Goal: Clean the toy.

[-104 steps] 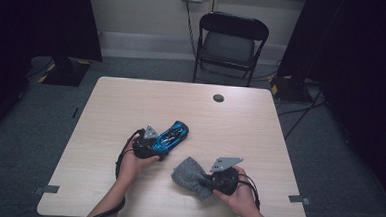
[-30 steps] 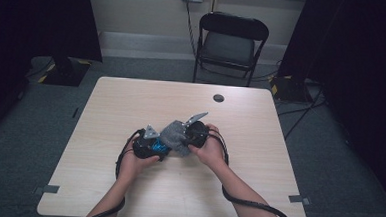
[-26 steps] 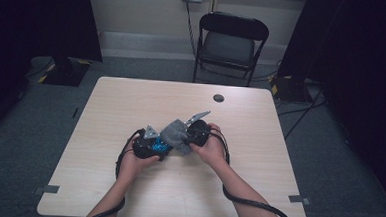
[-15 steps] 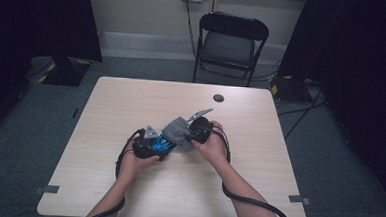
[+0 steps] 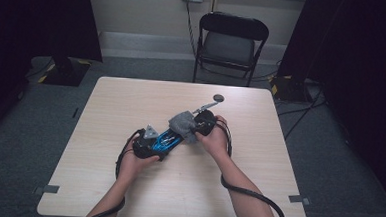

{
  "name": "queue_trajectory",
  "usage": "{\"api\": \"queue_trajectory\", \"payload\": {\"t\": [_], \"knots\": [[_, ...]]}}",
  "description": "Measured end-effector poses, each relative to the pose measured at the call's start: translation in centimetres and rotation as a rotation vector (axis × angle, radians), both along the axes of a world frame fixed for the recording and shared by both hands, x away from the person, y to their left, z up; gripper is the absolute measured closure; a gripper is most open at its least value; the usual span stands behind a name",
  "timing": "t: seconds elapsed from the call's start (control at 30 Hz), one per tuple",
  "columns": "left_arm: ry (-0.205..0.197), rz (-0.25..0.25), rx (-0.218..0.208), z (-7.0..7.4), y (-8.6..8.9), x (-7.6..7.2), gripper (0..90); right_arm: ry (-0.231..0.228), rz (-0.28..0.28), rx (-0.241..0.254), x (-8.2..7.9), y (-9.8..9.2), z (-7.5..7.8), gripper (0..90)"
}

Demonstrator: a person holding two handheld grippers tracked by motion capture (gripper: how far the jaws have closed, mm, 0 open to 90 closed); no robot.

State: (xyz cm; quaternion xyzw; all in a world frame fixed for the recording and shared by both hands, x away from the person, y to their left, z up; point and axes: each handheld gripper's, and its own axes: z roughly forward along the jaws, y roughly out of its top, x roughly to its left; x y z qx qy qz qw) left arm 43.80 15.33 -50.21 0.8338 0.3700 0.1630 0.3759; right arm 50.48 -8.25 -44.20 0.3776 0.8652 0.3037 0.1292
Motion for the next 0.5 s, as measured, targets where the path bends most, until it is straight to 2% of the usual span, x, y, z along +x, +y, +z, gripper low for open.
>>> {"api": "queue_trajectory", "payload": {"t": [0.3,0.5], "knots": [[0.0,0.0,0.0,0.0,0.0,0.0,25.6,0.008,-0.023,-0.002,1.0,-0.7,-0.7,78.9],[0.0,0.0,0.0,0.0,0.0,0.0,25.6,-0.003,-0.049,-0.019,1.0,-1.7,-0.6,78.9]]}}
